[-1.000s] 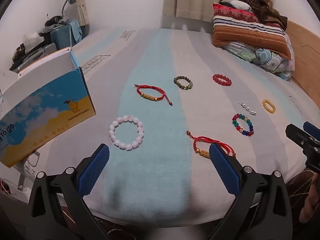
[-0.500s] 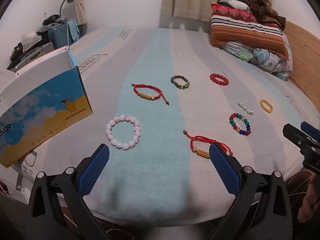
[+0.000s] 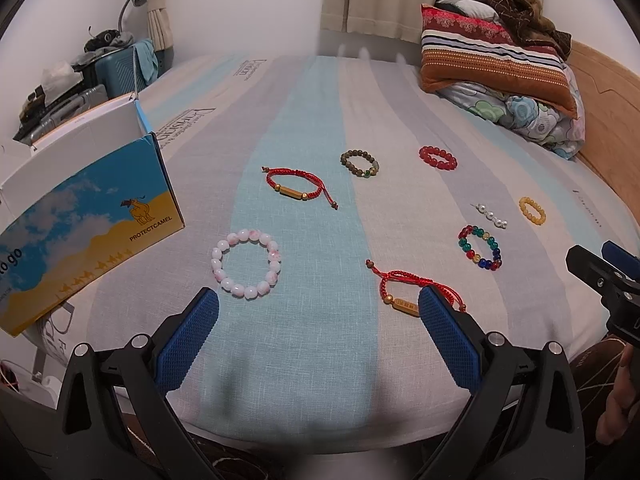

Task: Organize jewelry

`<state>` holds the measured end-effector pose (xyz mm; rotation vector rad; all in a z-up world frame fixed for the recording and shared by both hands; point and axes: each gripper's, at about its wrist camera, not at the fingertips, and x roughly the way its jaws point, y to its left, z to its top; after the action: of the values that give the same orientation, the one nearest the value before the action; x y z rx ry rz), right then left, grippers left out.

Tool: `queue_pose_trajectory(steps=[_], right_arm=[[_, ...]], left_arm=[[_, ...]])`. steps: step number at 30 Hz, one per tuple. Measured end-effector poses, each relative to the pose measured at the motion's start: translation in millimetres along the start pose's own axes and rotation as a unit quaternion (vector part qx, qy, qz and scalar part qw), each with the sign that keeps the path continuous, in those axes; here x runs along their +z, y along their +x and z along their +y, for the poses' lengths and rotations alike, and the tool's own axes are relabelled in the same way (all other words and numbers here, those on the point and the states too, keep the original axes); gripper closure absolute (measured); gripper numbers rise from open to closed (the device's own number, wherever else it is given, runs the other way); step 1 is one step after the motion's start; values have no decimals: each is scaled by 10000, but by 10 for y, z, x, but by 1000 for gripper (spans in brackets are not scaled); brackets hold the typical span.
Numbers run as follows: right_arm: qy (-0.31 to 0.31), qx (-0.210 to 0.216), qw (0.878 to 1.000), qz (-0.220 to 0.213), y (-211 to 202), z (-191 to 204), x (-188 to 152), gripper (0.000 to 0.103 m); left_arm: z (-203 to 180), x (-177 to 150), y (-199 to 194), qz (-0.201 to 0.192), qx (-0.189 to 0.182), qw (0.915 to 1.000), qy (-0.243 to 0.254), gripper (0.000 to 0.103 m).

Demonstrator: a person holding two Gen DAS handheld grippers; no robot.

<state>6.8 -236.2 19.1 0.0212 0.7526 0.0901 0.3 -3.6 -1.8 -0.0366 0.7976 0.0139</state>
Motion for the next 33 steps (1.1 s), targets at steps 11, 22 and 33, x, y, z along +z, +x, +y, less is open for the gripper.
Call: queue_pose_trajectory(steps=[11,22,33], right_arm=[[27,2,10000,4,-3,10,23,7],[26,7,10000,-1,-4,3,10,7],[30,3,10000,-2,-1,5,13,7]], left_arm=[[8,2,-3,-1,5,10000,27,6],[14,6,0,-1,10,10000,44,6],[2,2,-1,13,-46,10000,65,6]])
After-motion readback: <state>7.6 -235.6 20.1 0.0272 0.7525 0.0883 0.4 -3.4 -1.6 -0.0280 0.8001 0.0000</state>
